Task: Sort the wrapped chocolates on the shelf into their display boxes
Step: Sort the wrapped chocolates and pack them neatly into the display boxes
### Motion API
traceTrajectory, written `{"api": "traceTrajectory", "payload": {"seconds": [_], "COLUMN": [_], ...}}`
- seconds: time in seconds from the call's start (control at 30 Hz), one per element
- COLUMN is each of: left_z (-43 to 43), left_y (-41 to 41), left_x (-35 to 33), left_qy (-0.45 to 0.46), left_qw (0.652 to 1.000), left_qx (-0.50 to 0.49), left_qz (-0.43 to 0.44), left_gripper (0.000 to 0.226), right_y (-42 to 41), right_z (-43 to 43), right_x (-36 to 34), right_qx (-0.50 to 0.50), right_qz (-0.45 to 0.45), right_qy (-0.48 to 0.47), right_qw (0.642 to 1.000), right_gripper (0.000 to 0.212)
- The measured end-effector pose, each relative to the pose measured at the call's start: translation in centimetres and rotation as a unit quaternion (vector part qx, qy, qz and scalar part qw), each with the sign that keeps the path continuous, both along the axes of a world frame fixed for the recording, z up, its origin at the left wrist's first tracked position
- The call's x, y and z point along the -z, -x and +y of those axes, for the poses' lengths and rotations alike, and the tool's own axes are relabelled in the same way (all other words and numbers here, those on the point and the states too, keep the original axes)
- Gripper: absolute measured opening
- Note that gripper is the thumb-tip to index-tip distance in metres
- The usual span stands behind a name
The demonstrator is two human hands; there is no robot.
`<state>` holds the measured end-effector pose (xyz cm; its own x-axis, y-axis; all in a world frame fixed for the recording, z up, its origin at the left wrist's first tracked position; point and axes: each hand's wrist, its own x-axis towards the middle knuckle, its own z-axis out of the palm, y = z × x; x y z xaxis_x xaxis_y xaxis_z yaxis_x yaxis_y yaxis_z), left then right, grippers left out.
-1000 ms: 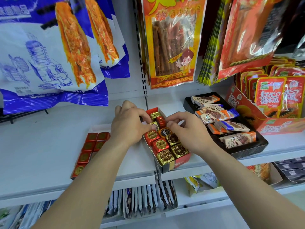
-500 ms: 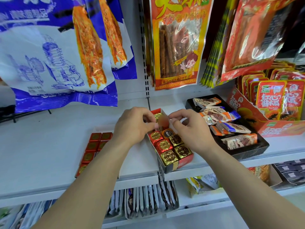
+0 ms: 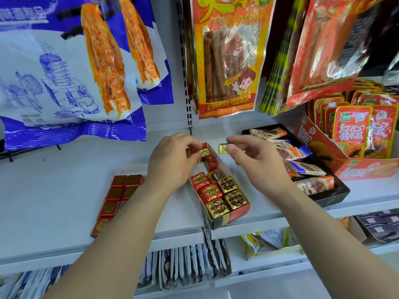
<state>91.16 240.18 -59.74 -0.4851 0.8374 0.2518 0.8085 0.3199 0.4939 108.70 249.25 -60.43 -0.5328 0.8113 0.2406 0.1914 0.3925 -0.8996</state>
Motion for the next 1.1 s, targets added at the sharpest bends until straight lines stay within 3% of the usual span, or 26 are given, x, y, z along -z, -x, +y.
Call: {"api": "traceTrajectory", "payload": {"seconds": [0.17, 0.6, 0.73, 0.87, 0.97, 1.1], "left_z": [0.7, 1.2, 0.7, -1.3, -2.7, -3.7], "left_y": [-0.1, -0.7, -0.6, -0.8, -1.0, -1.3], "left_x": [0.9, 0.7, -0.1, -1.7, -2.7, -2.9], "left_qy": [0.023, 0.057, 0.018, -0.083, -0.129, -0.114], "left_qw": [0.998, 0.997, 0.997, 0.982, 0.954, 0.919], "left_qx": [-0.018, -0.048, -0.042, -0.007, 0.009, 0.058], "left_qz": [0.054, 0.035, -0.062, -0.171, -0.269, -0.374], "left_gripper": [0.027, 0.025, 0.021, 0.018, 0.015, 0.020], "right_y": [0.1, -0.6, -0.8, -1.0, -1.0, -0.8], "right_z": [-1.0, -0.8, -0.9, -1.3, -2.0, -2.8], "right_x": [1.0, 1.6, 1.3, 0.5, -0.8, -1.6], "right_qx": [-0.063, -0.081, -0.076, -0.055, -0.078, -0.118], "right_qz": [-0.027, -0.027, -0.023, 0.002, 0.074, 0.123], "right_qy": [0.000, -0.013, -0.009, 0.003, 0.055, 0.088], "right_qw": [0.998, 0.996, 0.997, 0.998, 0.993, 0.981], "right_gripper": [0.021, 0.034, 0.035, 0.037, 0.036, 0.037]}}
